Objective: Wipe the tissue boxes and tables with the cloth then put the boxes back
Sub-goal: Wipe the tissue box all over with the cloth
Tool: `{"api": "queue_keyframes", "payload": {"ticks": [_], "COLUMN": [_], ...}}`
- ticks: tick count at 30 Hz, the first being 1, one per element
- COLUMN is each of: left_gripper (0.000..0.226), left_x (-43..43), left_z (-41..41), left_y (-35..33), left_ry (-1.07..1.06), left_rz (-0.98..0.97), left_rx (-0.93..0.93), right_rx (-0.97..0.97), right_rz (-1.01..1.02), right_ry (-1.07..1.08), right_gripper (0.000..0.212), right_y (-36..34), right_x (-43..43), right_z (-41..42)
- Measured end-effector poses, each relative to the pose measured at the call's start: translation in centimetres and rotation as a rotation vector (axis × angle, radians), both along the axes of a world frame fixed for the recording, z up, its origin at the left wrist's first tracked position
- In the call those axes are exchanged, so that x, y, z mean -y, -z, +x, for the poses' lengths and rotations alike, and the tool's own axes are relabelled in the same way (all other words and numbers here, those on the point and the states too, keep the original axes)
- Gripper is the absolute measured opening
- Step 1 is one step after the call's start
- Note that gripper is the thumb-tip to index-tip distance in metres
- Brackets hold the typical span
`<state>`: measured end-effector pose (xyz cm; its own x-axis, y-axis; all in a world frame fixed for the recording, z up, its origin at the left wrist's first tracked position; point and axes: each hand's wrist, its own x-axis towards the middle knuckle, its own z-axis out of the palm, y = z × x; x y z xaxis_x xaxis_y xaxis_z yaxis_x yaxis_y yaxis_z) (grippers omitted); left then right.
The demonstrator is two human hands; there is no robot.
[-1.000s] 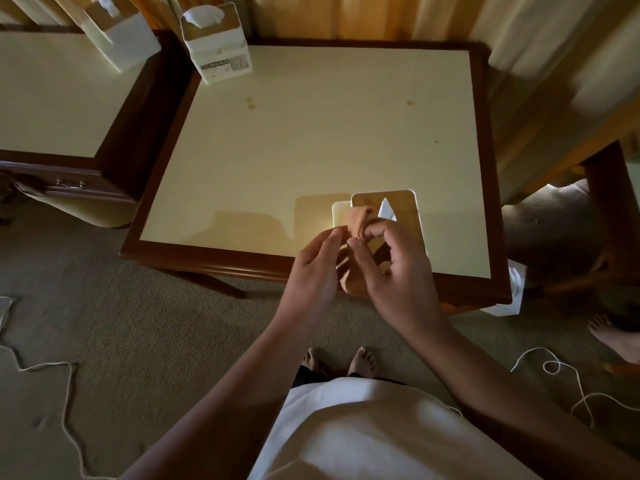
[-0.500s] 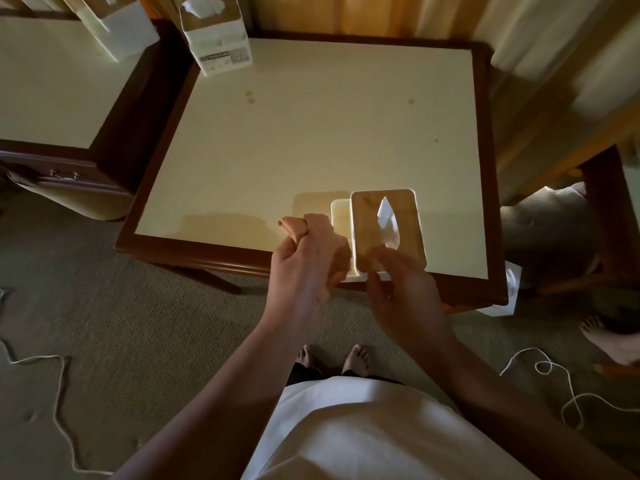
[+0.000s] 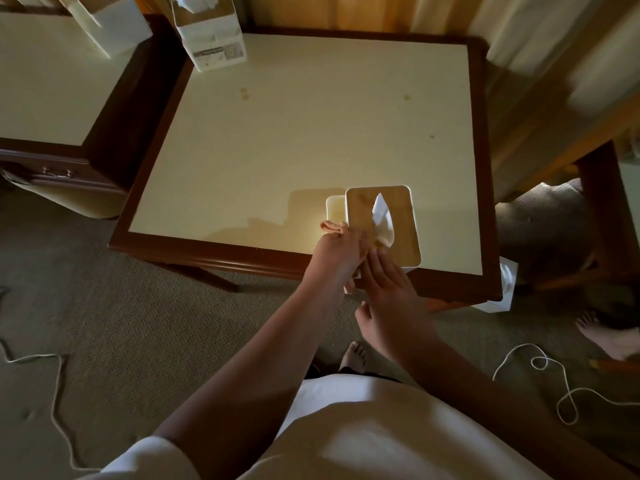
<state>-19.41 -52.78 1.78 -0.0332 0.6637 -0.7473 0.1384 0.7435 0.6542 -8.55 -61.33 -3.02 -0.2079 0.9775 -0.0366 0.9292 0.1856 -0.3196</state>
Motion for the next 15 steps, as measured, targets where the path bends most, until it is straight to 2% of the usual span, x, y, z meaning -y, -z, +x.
{"api": "queue_keyframes", "payload": {"ticks": [3, 8, 15], "left_gripper": [0.039, 0.064, 0.078], "left_x": [-1.1, -2.6, -3.3], "left_z": [-0.1, -0.3, 0.9], "left_y": [-0.5, -0.1, -0.7], "left_ry": [0.013, -0.015, 0.058], "left_rz": [-0.065, -0.114, -0.167], "left_rx": [0.039, 0.088, 0.028], "right_rx": [0.008, 0.041, 0.069], "right_rz": [-0.009, -0.039, -0.067], "right_ry": [-0.004, -0.014, -0.02], "right_gripper": [0.092, 0.1, 0.1], "right_y": [-0.1, -0.1, -0.2], "right_x": [0.0, 0.1, -0.1], "right_z": [0.1, 0.1, -0.1]}}
